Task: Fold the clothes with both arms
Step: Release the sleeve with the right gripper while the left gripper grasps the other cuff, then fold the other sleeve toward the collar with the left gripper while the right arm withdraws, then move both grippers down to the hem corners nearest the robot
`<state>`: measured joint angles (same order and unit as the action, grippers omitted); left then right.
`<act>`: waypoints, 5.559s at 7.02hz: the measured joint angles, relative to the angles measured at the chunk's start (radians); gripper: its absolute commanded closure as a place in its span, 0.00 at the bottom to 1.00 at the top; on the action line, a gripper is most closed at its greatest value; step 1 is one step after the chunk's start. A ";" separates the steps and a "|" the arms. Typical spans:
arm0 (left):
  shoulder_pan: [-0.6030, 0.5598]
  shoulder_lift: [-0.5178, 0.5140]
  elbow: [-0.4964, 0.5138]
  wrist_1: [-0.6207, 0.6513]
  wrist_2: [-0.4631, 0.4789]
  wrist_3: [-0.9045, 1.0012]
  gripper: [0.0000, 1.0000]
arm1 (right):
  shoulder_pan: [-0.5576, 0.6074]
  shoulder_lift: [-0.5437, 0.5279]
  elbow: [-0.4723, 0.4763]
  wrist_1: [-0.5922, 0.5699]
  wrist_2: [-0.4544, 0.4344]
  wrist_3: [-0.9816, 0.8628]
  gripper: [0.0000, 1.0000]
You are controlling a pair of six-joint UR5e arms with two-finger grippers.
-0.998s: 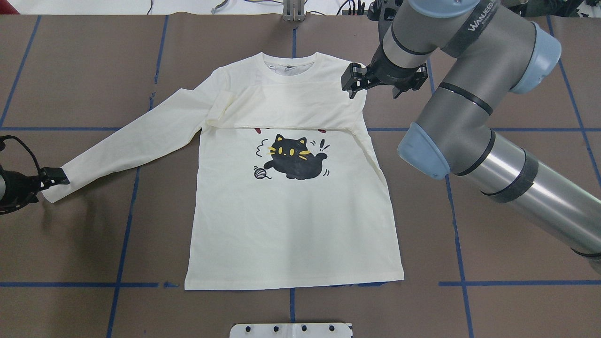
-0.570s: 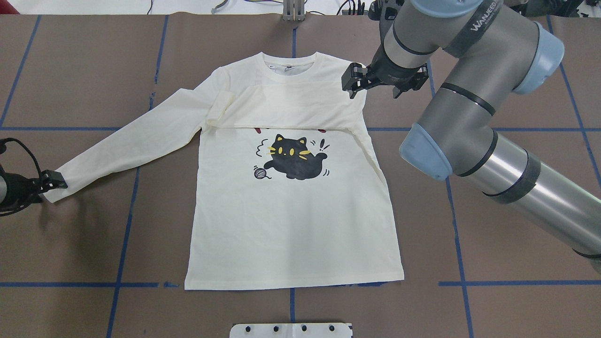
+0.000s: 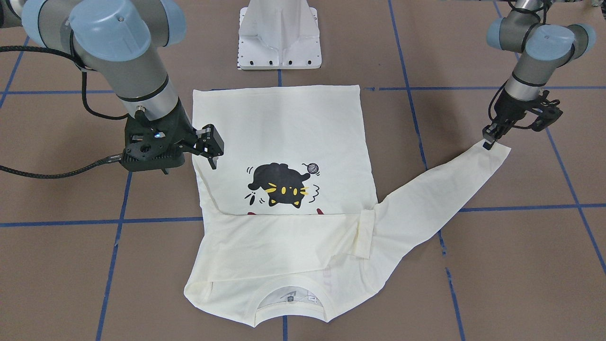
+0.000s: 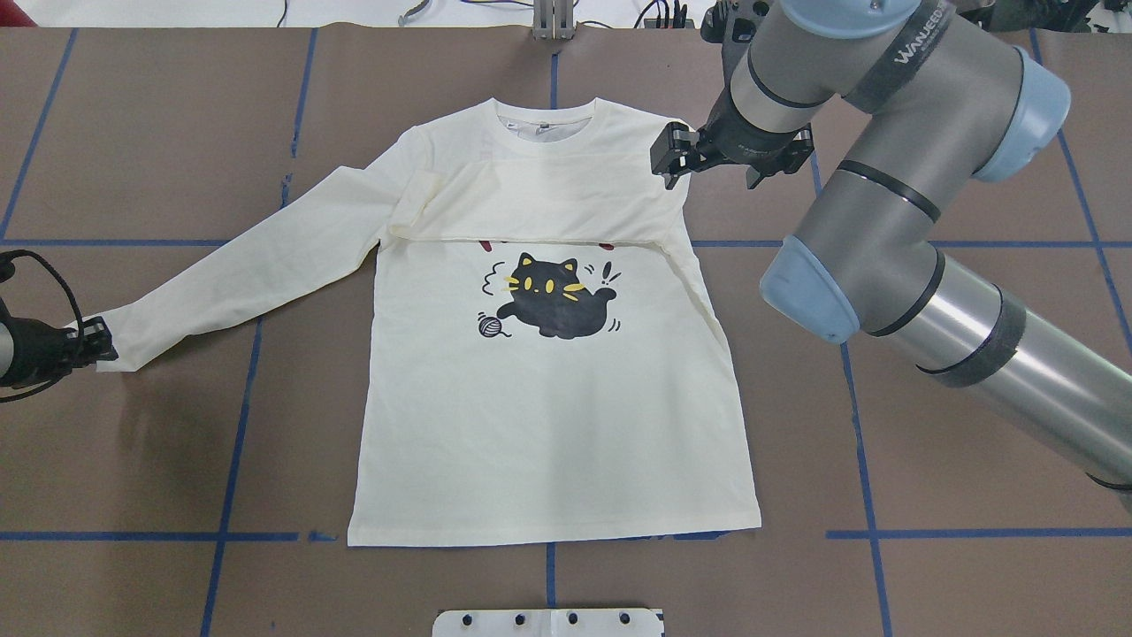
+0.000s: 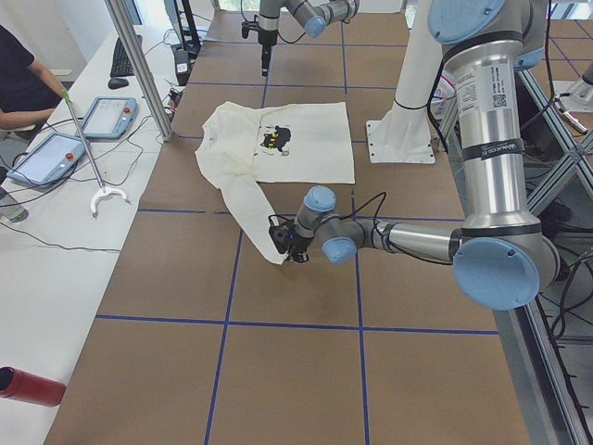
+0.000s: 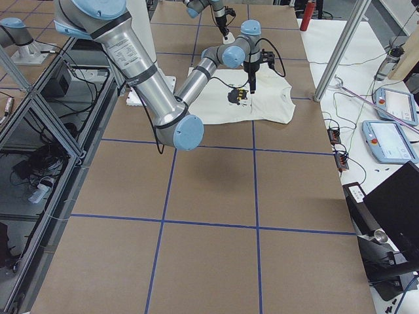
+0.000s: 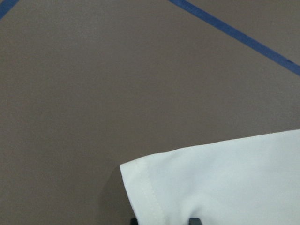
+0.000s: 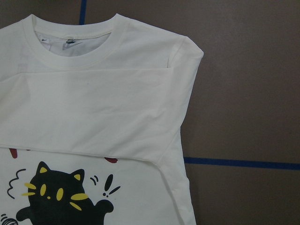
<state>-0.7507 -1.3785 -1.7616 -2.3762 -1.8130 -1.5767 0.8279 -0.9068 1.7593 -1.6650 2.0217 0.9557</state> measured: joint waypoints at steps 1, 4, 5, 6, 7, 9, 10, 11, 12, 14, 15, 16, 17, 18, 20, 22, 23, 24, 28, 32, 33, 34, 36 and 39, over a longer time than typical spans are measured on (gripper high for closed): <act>0.000 -0.005 -0.073 0.084 -0.006 0.001 1.00 | 0.007 -0.021 0.013 0.000 0.002 -0.001 0.00; -0.028 -0.206 -0.180 0.360 -0.049 0.023 1.00 | 0.073 -0.244 0.130 -0.009 0.013 -0.134 0.00; -0.046 -0.378 -0.179 0.527 -0.049 0.032 1.00 | 0.106 -0.324 0.154 -0.006 0.020 -0.198 0.00; -0.056 -0.558 -0.170 0.675 -0.047 0.047 1.00 | 0.147 -0.388 0.164 -0.002 0.040 -0.263 0.00; -0.059 -0.722 -0.138 0.754 -0.047 0.058 1.00 | 0.191 -0.434 0.168 -0.001 0.070 -0.327 0.00; -0.056 -1.061 0.110 0.781 -0.050 0.055 1.00 | 0.250 -0.489 0.166 0.000 0.099 -0.409 0.00; -0.049 -1.204 0.288 0.735 -0.050 0.034 1.00 | 0.261 -0.500 0.164 0.000 0.103 -0.421 0.00; -0.036 -1.277 0.438 0.630 -0.049 -0.010 1.00 | 0.265 -0.503 0.163 0.001 0.104 -0.425 0.00; -0.019 -1.308 0.546 0.530 -0.046 -0.042 1.00 | 0.266 -0.503 0.161 0.001 0.104 -0.425 0.00; 0.028 -1.347 0.657 0.442 -0.001 -0.074 1.00 | 0.266 -0.497 0.148 0.004 0.104 -0.423 0.00; 0.065 -1.384 0.731 0.398 0.038 -0.097 0.55 | 0.266 -0.495 0.131 0.020 0.104 -0.422 0.00; 0.108 -1.420 0.825 0.309 0.100 -0.118 0.01 | 0.266 -0.494 0.110 0.047 0.105 -0.421 0.00; 0.143 -1.439 0.906 0.208 0.169 -0.115 0.00 | 0.266 -0.494 0.095 0.072 0.110 -0.419 0.00; 0.159 -1.440 0.946 0.147 0.200 -0.084 0.00 | 0.266 -0.494 0.089 0.085 0.118 -0.414 0.00; 0.164 -1.427 0.958 0.079 0.212 -0.020 0.00 | 0.264 -0.494 0.085 0.105 0.139 -0.400 0.00; 0.162 -1.407 0.921 0.081 0.186 0.001 0.00 | 0.247 -0.495 0.087 0.163 0.149 -0.329 0.00; 0.161 -1.347 0.835 0.120 0.141 0.008 0.00 | 0.212 -0.499 0.092 0.236 0.145 -0.231 0.00; 0.160 -1.250 0.682 0.211 0.101 0.037 0.00 | 0.154 -0.512 0.105 0.320 0.126 -0.110 0.00; 0.161 -0.755 -0.107 0.576 0.067 0.297 0.00 | -0.277 -0.549 0.240 0.397 -0.186 0.390 0.00; 0.167 -0.645 -0.311 0.664 0.061 0.323 0.00 | -0.574 -0.553 0.268 0.396 -0.390 0.612 0.04; 0.168 -0.646 -0.316 0.667 0.061 0.322 0.00 | -0.591 -0.553 0.262 0.392 -0.394 0.616 0.08; 0.168 -0.647 -0.318 0.668 0.061 0.322 0.00 | -0.597 -0.554 0.256 0.389 -0.393 0.618 0.08; 0.168 -0.648 -0.326 0.669 0.060 0.323 0.00 | -0.600 -0.560 0.246 0.386 -0.380 0.618 0.28; 0.168 -0.648 -0.335 0.670 0.059 0.325 0.00 | -0.601 -0.561 0.248 0.386 -0.347 0.632 0.34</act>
<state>-0.5829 -2.0264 -2.0962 -1.7060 -1.7537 -1.2518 0.2268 -1.4679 2.0072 -1.2793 1.6749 1.5872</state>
